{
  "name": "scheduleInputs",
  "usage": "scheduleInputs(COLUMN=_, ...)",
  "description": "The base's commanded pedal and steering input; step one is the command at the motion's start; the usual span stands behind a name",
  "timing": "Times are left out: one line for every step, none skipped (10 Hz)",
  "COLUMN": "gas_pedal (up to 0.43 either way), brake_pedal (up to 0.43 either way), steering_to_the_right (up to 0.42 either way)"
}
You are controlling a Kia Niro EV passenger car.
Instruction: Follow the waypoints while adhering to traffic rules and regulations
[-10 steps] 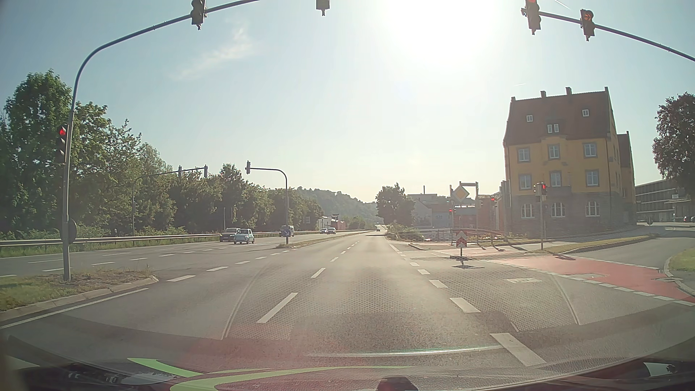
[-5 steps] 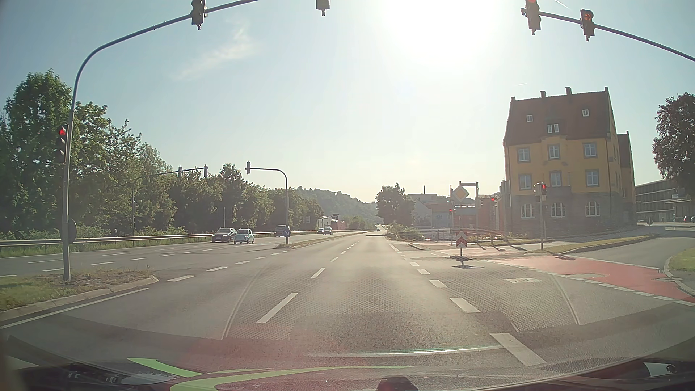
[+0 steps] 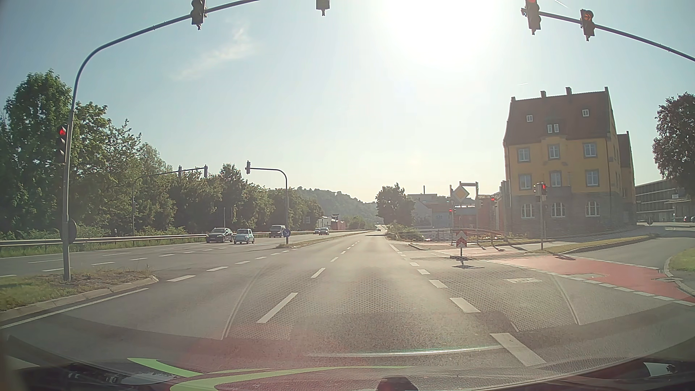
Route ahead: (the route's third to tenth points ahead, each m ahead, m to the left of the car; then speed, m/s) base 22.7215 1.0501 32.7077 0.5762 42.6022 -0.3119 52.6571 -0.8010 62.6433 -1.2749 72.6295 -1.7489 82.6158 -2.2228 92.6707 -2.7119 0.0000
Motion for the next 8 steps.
scheduleInputs(gas_pedal=0.0, brake_pedal=0.268, steering_to_the_right=0.006)
scheduleInputs(gas_pedal=0.0, brake_pedal=0.268, steering_to_the_right=0.006)
scheduleInputs(gas_pedal=0.0, brake_pedal=0.268, steering_to_the_right=0.006)
scheduleInputs(gas_pedal=0.0, brake_pedal=0.268, steering_to_the_right=0.005)
scheduleInputs(gas_pedal=0.0, brake_pedal=0.268, steering_to_the_right=0.005)
scheduleInputs(gas_pedal=0.0, brake_pedal=0.268, steering_to_the_right=0.005)
scheduleInputs(gas_pedal=0.0, brake_pedal=0.268, steering_to_the_right=0.006)
scheduleInputs(gas_pedal=0.0, brake_pedal=0.268, steering_to_the_right=0.005)
